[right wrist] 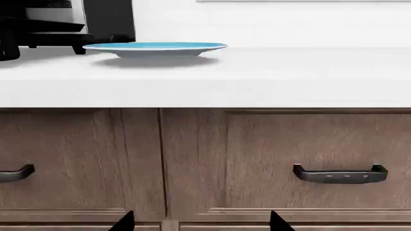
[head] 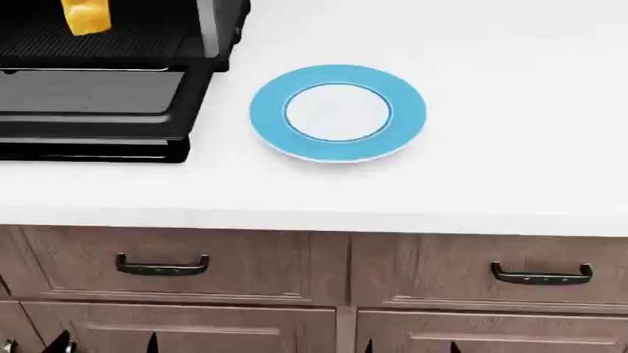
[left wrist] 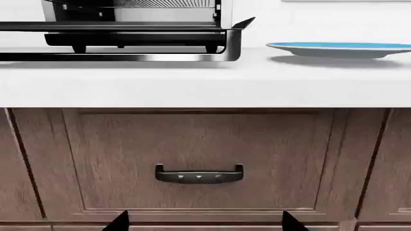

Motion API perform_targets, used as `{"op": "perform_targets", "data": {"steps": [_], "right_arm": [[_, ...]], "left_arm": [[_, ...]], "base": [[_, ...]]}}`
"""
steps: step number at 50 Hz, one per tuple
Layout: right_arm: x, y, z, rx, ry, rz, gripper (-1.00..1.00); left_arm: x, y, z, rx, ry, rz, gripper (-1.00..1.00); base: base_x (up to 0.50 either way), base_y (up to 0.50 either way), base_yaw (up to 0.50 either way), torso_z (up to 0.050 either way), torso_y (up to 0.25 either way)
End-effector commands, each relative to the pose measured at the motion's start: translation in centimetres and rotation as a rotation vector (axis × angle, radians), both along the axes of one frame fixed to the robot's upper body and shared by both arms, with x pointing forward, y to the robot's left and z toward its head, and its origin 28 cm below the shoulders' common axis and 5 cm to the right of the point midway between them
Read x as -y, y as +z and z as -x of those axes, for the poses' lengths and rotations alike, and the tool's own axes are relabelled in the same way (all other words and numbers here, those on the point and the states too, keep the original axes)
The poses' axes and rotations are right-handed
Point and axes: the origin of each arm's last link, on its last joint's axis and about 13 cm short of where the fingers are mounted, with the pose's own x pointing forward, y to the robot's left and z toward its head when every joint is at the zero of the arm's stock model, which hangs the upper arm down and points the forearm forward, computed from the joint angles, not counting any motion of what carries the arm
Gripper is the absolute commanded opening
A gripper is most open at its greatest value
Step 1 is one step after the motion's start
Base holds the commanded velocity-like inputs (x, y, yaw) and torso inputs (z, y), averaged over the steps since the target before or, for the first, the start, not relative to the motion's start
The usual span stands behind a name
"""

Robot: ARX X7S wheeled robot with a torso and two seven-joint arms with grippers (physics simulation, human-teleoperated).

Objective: Pick the bread from the rack and place it on the plate on the counter.

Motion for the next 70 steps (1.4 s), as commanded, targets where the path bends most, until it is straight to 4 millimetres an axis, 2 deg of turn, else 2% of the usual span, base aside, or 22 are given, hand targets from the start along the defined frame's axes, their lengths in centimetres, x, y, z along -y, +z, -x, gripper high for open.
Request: {"op": "perform_targets", "data": {"steps": [1, 4, 14, 18, 21, 30, 40, 61, 70], "right_arm": [[0.2, 0.0, 0.0, 0.0, -0.013, 0.0, 1.0], [-0.1, 0.0, 0.0, -0.002, 0.015, -0.037, 1.0], [-0.1, 0.0, 0.3, -0.003, 0.005, -0.006, 1.0], [-0.1, 0.3, 0.3, -0.011, 0.007, -0.01, 1.0], [0.1, 1.1, 0.5, -0.011, 0.009, -0.003, 1.0], [0.8, 6.2, 1.4, 0.002, 0.024, 0.021, 1.0], [1.4, 10.8, 2.0, 0.056, 0.045, 0.055, 1.0], [1.9, 17.5, 2.1, 0.166, 0.067, 0.135, 1.0], [1.8, 20.0, 2.8, 0.241, 0.068, 0.156, 1.0]], "left_arm": [[0.0, 0.1, 0.1, 0.0, 0.0, -0.005, 1.0], [0.1, 0.0, 0.1, -0.008, -0.003, -0.005, 1.0], [0.0, -0.3, 0.2, -0.038, 0.01, -0.027, 1.0], [-0.1, 0.8, 0.6, 0.028, -0.008, -0.062, 1.0], [-0.5, 2.2, 0.8, 0.03, 0.019, -0.066, 1.0], [-0.8, 7.0, 1.8, 0.068, 0.015, -0.104, 1.0], [-1.1, 10.4, 2.4, 0.107, 0.008, -0.145, 1.0], [-0.9, 16.1, 3.3, 0.178, -0.005, -0.238, 1.0], [-0.7, 17.0, 3.2, 0.193, -0.01, -0.259, 1.0]], "base": [[0.0, 0.0, 0.0, 0.0, 0.0], [0.0, 0.0, 0.0, 0.0, 0.0], [0.0, 0.0, 0.0, 0.0, 0.0], [0.0, 0.0, 0.0, 0.009, 0.0], [0.0, 0.0, 0.0, 0.05, 0.002], [0.0, 0.0, 0.0, 0.05, 0.002], [0.0, 0.0, 0.0, 0.05, 0.001], [0.0, 0.0, 0.0, 0.05, 0.002], [0.0, 0.27, 0.0, 0.05, 0.002]]}}
